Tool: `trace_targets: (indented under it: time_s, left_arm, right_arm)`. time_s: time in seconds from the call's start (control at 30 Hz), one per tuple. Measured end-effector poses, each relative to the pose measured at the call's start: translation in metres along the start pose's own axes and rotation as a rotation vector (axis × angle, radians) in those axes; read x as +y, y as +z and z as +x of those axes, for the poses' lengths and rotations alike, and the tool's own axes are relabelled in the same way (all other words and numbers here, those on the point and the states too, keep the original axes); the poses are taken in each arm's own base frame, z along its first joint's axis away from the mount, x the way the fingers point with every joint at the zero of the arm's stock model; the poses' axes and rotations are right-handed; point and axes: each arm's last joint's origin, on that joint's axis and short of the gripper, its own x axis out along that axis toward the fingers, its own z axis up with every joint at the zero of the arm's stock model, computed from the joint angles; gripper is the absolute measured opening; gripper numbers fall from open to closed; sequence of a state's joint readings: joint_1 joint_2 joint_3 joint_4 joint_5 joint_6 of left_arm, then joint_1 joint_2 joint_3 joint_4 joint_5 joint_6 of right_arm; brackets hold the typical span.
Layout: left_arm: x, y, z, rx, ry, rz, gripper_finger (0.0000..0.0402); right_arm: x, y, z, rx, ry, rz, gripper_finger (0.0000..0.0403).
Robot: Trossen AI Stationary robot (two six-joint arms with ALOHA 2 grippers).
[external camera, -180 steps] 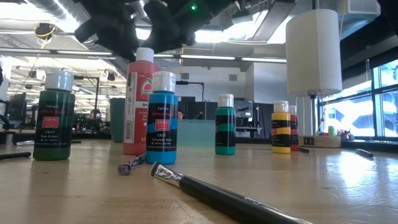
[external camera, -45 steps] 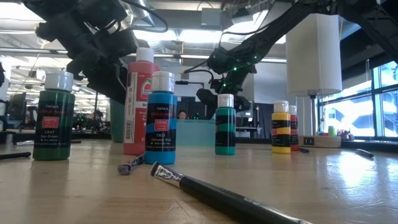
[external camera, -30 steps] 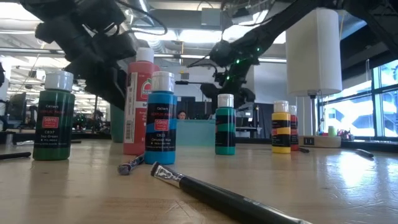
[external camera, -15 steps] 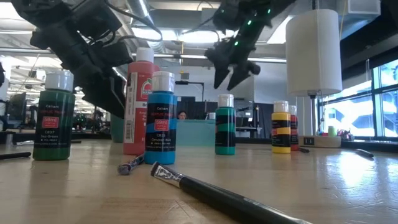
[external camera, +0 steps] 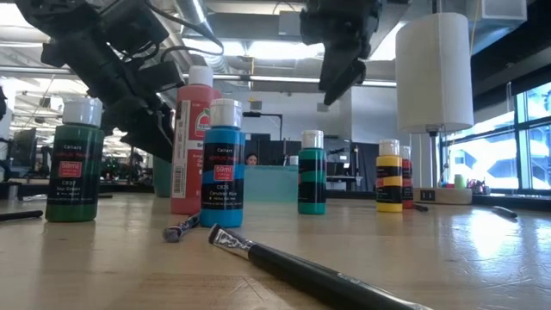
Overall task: Pick & Place Paint Supplies
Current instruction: Put the top small green paint bottle into the green cup
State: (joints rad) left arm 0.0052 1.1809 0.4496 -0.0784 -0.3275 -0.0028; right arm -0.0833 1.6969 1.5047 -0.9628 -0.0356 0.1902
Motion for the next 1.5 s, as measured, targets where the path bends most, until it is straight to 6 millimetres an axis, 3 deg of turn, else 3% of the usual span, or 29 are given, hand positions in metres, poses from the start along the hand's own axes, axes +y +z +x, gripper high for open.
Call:
trace_targets:
  time_s: [0.27, 0.5, 0.9, 1.5]
  left_arm:
    - [0.000, 0.000, 0.000, 0.000, 0.002, 0.022, 0.0212]
    - [0.000, 0.000, 0.000, 0.001, 0.002, 0.023, 0.0212]
    - [0.000, 0.000, 0.000, 0.000, -0.005, 0.023, 0.0212]
    - [0.000, 0.000, 0.000, 0.000, -0.006, 0.023, 0.0212]
  right_arm:
    - [0.030, -0.007, 0.006, 0.024, 0.034, -0.102, 0.0269]
    - [0.043, -0.003, 0.020, 0.004, 0.081, -0.131, 0.0254]
    - [0.049, 0.001, 0.063, 0.070, 0.112, -0.188, 0.0252]
    - [0.048, -0.003, 0.092, 0.155, 0.086, -0.184, 0.0251]
